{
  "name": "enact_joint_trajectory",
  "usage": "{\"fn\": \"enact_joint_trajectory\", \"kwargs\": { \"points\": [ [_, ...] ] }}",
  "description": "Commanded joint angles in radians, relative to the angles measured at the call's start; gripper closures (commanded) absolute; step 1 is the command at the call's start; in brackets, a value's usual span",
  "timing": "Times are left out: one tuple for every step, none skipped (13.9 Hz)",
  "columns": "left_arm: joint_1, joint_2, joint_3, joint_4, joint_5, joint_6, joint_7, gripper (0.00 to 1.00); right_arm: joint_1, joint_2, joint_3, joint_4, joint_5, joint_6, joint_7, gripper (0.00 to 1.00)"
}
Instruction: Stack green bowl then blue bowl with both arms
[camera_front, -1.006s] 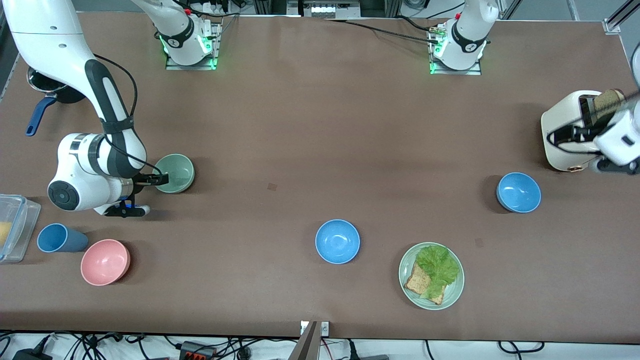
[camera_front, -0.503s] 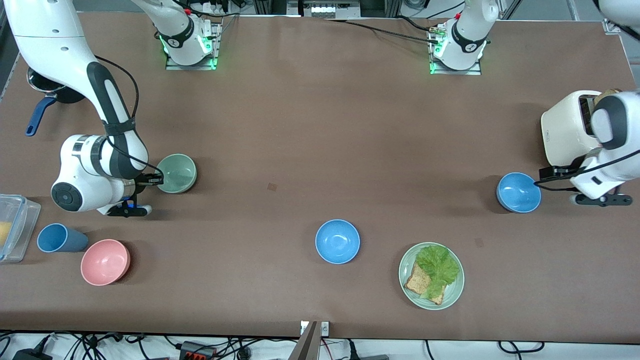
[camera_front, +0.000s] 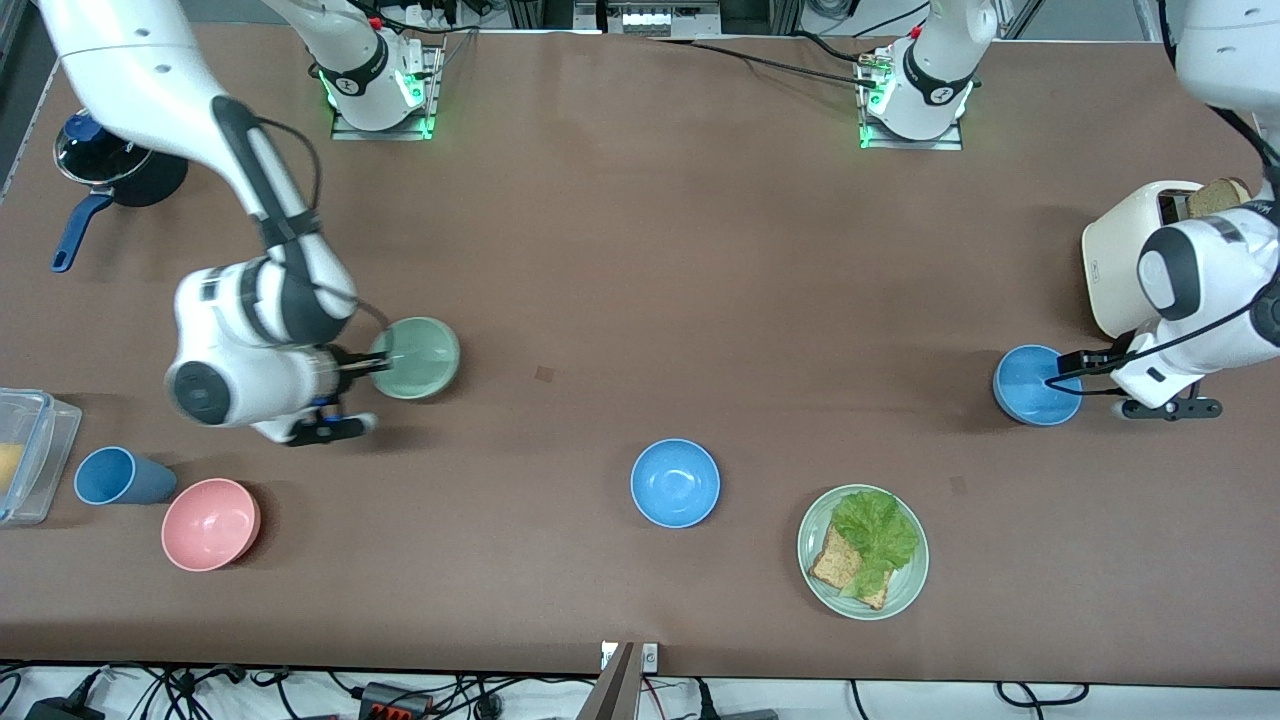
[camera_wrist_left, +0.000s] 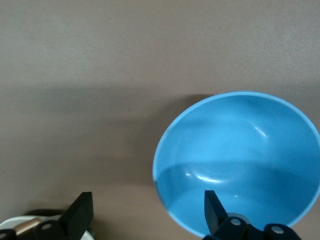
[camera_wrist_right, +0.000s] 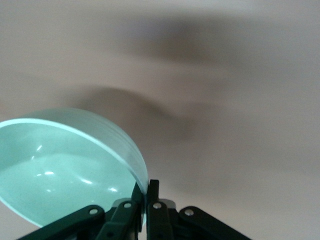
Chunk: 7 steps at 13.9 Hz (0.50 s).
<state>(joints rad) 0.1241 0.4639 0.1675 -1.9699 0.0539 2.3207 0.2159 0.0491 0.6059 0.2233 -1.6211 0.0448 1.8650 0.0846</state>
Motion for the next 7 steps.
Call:
{"fn": "enact_joint_trajectory", "kwargs": {
  "points": [
    [0.002,0.035,-0.019,0.006,-0.025,0.035,0.019,0.08,0.13,0.005,0.036,0.029,0.009,-0.003,0.176,1.0],
    [0.002,0.036,-0.019,0.006,-0.025,0.036,0.022,0.16,0.185,0.009,0.036,0.035,0.01,0.003,0.225,1.0],
    [0.006,0.036,-0.02,0.006,-0.025,0.036,0.028,0.19,0.224,0.011,0.036,0.035,0.029,0.022,0.281,1.0],
    [0.011,0.038,-0.02,0.006,-0.025,0.036,0.03,0.3,0.268,0.012,0.036,0.033,0.08,0.039,0.334,1.0],
    [0.006,0.038,-0.02,0.006,-0.025,0.036,0.03,0.42,0.305,0.014,0.036,0.033,0.131,0.058,0.355,1.0],
    [0.003,0.036,-0.02,0.006,-0.025,0.033,0.03,0.54,0.337,0.023,0.036,0.03,0.168,0.1,0.359,1.0],
    [0.003,0.033,-0.02,0.009,-0.025,0.026,0.03,0.66,0.368,0.034,0.036,0.03,0.181,0.13,0.374,1.0]
  ]
}}
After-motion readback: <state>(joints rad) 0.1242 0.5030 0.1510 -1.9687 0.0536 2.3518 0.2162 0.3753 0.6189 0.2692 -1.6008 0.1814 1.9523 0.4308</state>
